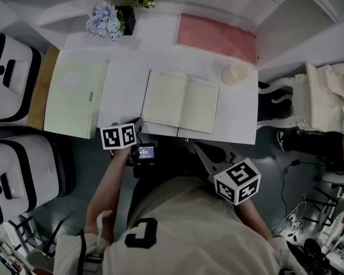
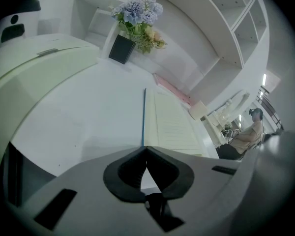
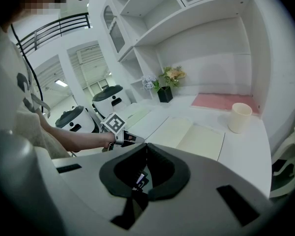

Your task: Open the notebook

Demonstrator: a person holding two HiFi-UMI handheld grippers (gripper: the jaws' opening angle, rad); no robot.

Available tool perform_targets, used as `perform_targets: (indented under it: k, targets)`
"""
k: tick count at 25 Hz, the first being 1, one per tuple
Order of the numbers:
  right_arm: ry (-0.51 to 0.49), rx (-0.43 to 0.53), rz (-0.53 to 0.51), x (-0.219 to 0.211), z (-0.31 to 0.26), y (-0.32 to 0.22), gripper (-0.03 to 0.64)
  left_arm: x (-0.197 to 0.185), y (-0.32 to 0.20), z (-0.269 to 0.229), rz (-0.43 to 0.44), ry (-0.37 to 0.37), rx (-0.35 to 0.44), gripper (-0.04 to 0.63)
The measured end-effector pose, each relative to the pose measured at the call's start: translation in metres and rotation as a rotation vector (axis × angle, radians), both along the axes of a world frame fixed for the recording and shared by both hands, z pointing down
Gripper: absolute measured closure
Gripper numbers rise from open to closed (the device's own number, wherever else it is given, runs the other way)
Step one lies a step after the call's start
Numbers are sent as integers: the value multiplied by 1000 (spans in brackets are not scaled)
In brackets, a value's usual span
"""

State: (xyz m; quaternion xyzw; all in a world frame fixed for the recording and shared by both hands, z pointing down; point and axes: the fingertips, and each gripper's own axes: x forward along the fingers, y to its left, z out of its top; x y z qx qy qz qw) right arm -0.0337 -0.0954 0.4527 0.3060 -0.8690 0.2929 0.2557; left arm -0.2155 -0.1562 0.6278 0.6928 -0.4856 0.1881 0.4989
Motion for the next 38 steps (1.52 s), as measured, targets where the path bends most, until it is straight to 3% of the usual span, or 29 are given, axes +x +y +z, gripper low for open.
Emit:
perform_targets:
  k: [19, 38]
  targets:
    - [-66, 20, -91, 19, -9, -28, 594, -2, -2, 3, -73, -48, -61, 580]
    - [-38, 39, -152, -6, -14, -33, 594, -1, -3, 2, -65, 7, -50, 580]
